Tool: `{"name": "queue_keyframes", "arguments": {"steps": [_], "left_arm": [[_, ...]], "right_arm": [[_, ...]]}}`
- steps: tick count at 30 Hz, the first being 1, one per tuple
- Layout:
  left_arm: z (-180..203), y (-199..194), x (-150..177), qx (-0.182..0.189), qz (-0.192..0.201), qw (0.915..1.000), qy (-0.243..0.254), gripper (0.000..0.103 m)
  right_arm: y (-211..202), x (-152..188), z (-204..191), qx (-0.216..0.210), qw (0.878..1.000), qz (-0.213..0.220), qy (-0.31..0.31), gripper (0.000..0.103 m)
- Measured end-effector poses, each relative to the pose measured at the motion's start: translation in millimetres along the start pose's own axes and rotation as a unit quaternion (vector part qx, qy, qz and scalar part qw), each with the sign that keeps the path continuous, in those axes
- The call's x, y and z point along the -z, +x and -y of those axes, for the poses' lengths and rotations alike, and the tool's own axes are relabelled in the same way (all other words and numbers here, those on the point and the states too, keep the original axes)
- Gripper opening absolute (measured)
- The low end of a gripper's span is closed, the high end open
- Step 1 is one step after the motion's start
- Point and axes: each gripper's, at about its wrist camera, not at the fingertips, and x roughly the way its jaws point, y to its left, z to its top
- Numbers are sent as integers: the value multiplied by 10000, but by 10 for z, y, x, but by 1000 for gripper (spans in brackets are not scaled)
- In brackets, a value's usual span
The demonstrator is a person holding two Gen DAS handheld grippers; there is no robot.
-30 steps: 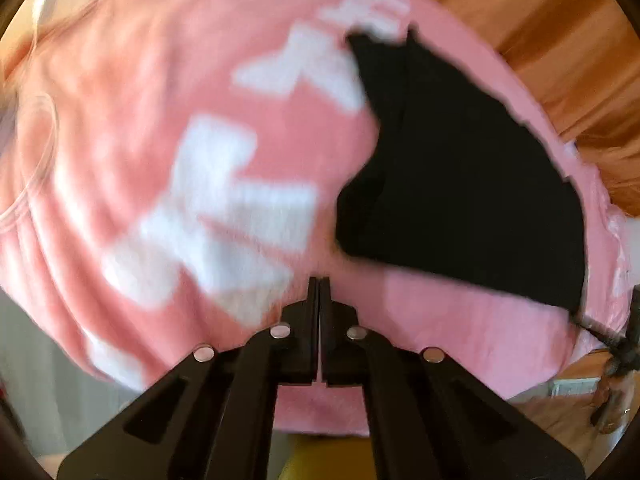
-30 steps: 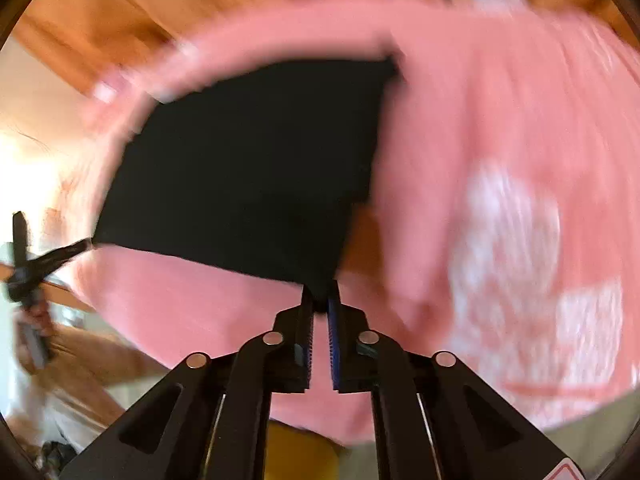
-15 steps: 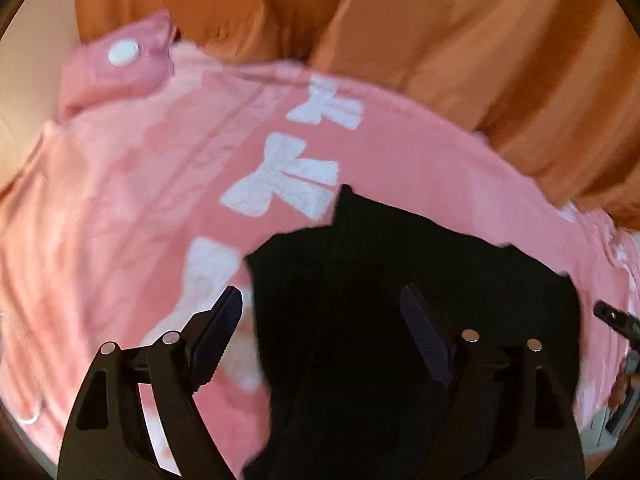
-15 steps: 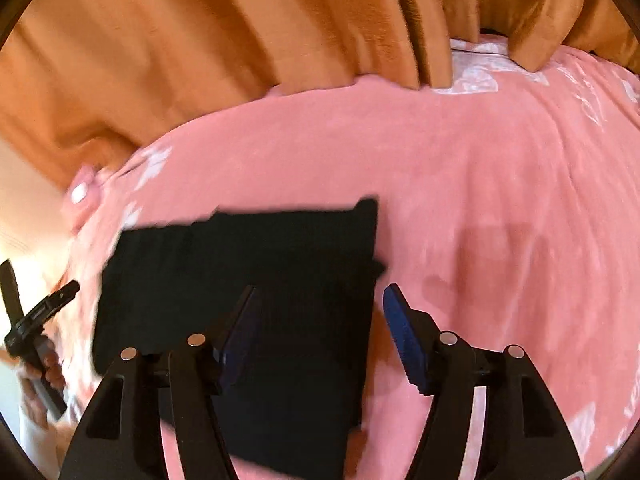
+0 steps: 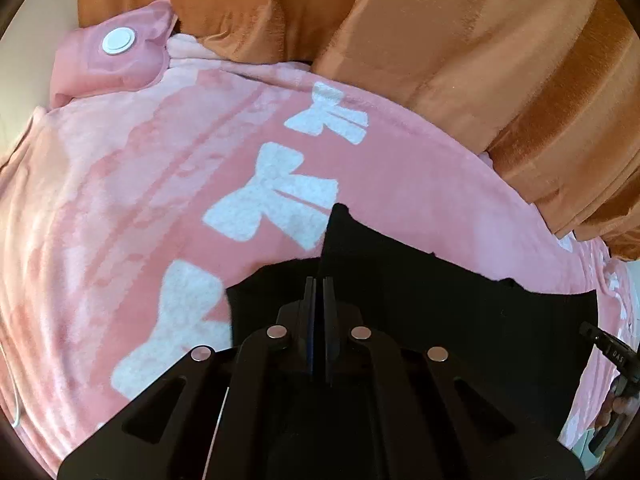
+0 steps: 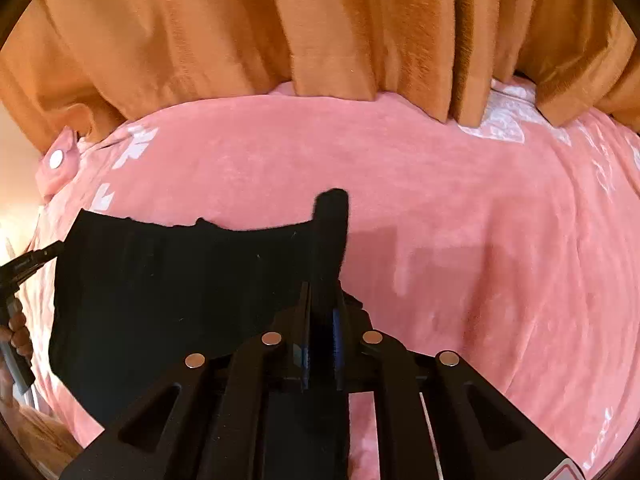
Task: Fold small clothes
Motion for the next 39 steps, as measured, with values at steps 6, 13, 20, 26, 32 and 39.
{"name": "queue_keyframes", "arguments": {"steps": [6,13,20,26,32,39], "left_arm": [[-273,-384,87,-320,472,9979,-320,0],[-603,12,163,-194,-289,9973,-649,0],[-247,-163,156,472,140,9985,-250,67],[-151,119,146,542,-243,9971,-483,3],[-254,-255,41,196,407,9988,-192,3],[-571,-135,234,257,-361,9972,-610,55]], "right_arm": [[-236,-141,-88,-826,9939,727,80,6],[434,-95,228,-250,9925,-231,1172,14],[194,-50,-1,-135,9972,74,733,56],[490,-2,-109,-36,9992,-191,345,9],[73,-123,0,-539,9965,531,354,10],[47,84,288,-269,9968,8,751,42]]}}
